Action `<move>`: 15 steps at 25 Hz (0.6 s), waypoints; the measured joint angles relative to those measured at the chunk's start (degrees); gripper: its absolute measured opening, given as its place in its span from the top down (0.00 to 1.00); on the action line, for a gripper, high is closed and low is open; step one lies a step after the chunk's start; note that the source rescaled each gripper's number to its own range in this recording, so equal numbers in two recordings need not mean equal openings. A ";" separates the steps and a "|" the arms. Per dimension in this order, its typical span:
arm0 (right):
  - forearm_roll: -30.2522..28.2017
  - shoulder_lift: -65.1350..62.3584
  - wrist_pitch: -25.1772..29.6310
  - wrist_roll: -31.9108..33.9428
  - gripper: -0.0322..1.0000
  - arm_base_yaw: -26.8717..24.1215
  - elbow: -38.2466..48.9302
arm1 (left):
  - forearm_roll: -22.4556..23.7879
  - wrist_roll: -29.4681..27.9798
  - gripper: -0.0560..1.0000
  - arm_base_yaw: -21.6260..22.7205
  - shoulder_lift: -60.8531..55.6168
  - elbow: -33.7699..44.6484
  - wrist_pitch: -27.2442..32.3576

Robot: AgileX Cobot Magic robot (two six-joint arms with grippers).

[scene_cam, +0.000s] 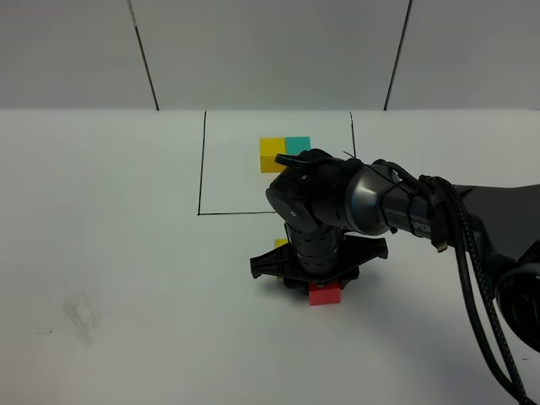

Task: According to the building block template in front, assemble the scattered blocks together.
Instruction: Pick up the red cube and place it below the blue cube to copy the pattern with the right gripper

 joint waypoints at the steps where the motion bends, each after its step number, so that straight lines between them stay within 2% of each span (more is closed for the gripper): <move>1: 0.12 0.00 0.00 0.00 0.76 0.00 0.00 | 0.00 0.00 0.14 0.00 0.00 0.00 0.00; 6: 0.32 0.00 -0.05 0.00 0.76 0.00 0.00 | 0.00 0.00 0.14 0.00 0.00 0.00 0.00; 8: 0.84 0.13 -0.38 -0.32 0.72 0.00 0.00 | 0.00 0.00 0.14 0.00 0.00 0.00 0.00; 15: 3.06 0.27 -1.07 -3.44 0.31 0.00 0.00 | 0.00 -0.05 0.14 0.00 0.00 0.00 0.00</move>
